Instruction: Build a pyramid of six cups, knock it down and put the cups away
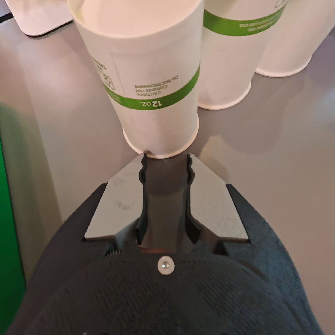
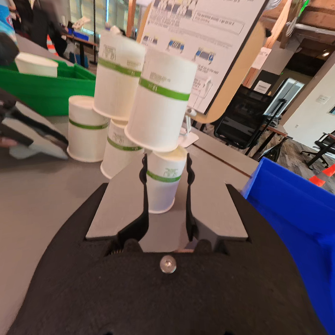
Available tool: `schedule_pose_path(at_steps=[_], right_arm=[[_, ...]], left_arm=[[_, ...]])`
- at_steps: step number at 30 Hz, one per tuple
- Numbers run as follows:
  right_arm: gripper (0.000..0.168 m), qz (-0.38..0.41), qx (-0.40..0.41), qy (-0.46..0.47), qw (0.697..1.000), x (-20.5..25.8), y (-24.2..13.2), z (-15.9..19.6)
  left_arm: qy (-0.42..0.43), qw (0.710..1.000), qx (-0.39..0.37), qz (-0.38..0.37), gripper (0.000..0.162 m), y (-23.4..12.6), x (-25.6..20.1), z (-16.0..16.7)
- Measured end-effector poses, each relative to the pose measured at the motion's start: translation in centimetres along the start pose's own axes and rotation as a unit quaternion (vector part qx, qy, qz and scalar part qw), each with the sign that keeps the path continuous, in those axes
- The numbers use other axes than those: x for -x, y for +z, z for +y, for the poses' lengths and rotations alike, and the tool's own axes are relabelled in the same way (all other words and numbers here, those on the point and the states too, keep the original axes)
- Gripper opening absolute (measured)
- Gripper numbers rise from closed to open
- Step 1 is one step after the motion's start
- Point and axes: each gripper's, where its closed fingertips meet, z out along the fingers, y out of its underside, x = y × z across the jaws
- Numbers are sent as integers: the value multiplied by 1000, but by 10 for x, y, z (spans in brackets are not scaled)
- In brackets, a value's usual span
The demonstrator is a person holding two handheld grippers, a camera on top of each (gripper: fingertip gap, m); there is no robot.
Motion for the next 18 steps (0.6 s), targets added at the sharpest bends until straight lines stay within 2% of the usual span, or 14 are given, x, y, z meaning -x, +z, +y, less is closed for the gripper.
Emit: schedule_pose_path(at_steps=[2,5,13,15,18], right_arm=[[42,-20,29,-7,999,8,0,12],[36,-32,84,-27,996,15,5,36],[23,29,230,-36,972,6,19,92],[15,42,247,-39,967,4,23,100],[15,41,259,-34,964,4,27,108]], left_arm=[[-7,1000,1,4,42,1,1,0],[-9,1000,1,-4,38,2,6,-1],[-20,1000,2,-15,37,4,13,-2],[-22,1000,2,-16,36,5,14,-2],[-27,1000,2,-16,36,5,16,-2]])
